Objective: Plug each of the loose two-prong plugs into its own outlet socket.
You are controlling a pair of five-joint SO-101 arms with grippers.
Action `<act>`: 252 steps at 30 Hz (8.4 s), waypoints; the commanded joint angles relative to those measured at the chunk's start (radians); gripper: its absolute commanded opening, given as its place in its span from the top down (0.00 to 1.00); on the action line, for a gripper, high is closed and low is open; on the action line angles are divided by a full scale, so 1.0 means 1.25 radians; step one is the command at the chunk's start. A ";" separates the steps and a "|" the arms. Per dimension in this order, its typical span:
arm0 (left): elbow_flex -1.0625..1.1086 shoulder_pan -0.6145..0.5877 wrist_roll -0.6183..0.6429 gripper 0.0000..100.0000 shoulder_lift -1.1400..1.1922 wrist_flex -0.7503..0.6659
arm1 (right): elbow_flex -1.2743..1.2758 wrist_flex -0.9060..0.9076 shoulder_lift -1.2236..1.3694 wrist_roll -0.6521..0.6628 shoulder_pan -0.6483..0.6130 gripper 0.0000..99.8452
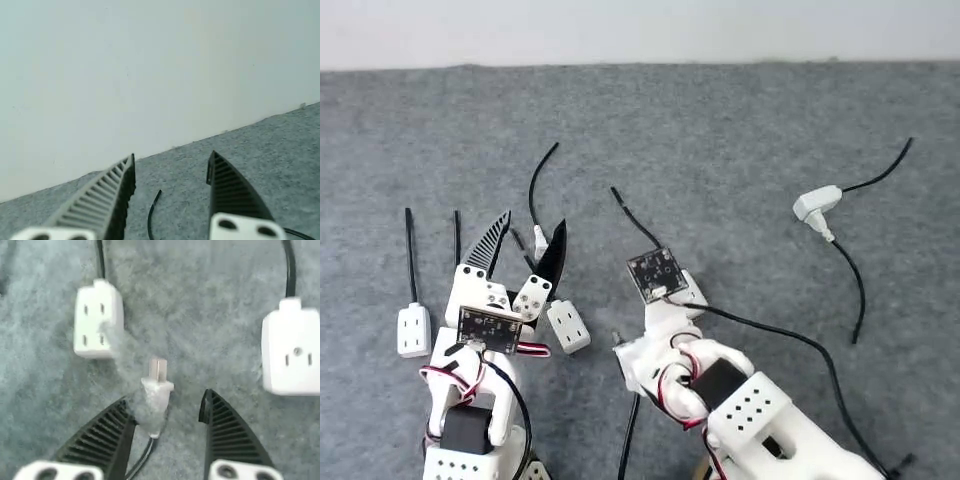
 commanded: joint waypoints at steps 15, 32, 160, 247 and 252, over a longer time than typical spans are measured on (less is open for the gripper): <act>-0.003 0.005 0.006 0.78 -0.012 -0.026 | 0.107 -0.192 -0.007 -0.064 -0.098 0.82; -0.007 0.005 0.006 0.78 -0.012 -0.023 | 0.120 -0.199 -0.006 -0.065 -0.052 0.82; -0.004 0.017 -0.025 0.77 -0.011 -0.026 | -0.214 -0.122 0.444 -0.045 -0.068 0.71; -0.004 0.016 -0.028 0.77 -0.011 -0.027 | -0.287 -0.031 0.501 -0.055 -0.072 0.86; -0.004 0.016 -0.028 0.77 -0.011 -0.027 | -0.274 -0.068 0.503 -0.048 -0.080 0.99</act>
